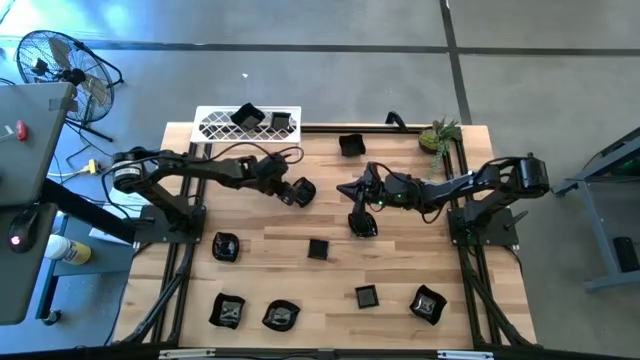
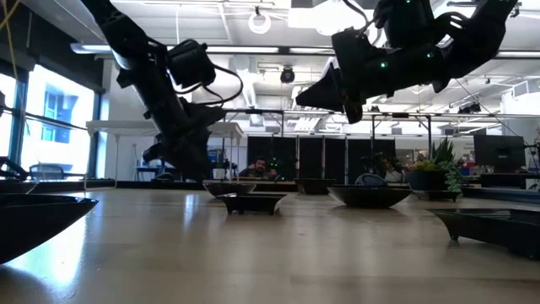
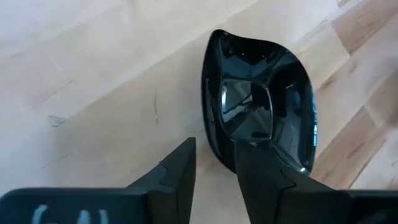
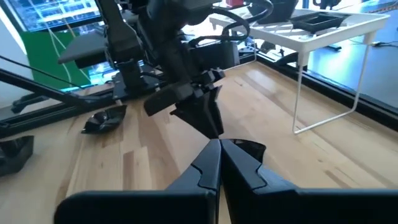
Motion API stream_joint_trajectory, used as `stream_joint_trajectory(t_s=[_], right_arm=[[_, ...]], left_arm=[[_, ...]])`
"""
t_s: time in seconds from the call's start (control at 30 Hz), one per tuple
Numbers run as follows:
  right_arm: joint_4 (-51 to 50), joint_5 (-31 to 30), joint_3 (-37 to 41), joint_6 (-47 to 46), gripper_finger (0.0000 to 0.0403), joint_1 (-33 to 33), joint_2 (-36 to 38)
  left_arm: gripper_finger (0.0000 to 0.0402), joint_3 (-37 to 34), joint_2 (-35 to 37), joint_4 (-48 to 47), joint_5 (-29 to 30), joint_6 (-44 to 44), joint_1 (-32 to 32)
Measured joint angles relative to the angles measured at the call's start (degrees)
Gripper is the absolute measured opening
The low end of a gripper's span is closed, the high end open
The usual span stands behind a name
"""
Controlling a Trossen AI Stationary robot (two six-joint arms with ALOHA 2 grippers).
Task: Pick & Place Mini shaped plates
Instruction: Put the black leaf-shaped plate on the shelf
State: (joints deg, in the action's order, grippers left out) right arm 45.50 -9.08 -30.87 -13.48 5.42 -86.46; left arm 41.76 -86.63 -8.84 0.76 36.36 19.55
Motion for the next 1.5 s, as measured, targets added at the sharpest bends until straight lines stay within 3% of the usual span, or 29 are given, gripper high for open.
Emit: stream_joint_trajectory(t_s=[0.2, 0.7, 0.93, 1.03, 1.2, 1.5], right_arm=[[0.2, 0.0, 0.0, 0.1, 0.0005, -0.2, 0.0], [0.2, 0.4, 0.0, 0.7, 0.0005, -0.2, 0.0], [0.2, 0.4, 0.0, 1.2, 0.0005, -0.2, 0.0], [0.2, 0.5, 0.0, 1.3, 0.0006, -0.2, 0.0], [0.2, 1.0, 0.0, 1.9, 0.0002, -0.2, 0.0], [-0.3, 2.1, 0.0, 2.0, 0.0008, -0.2, 0.0]], left_arm=[[0.0076, -0.1, -1.9, 1.8, -1.1, -0.5, 0.0], [0.0069, 0.0, -4.4, 4.8, -3.3, -0.1, 0.0], [0.0008, 0.0, -4.0, 4.8, -4.1, -1.6, 0.0], [0.0007, 0.0, -2.9, 4.8, -4.5, -1.9, 0.0], [0.0002, 0.0, 2.3, 2.1, -5.7, -2.7, 0.4], [0.0001, 0.0, 22.9, -12.5, -11.8, -4.7, 7.5]])
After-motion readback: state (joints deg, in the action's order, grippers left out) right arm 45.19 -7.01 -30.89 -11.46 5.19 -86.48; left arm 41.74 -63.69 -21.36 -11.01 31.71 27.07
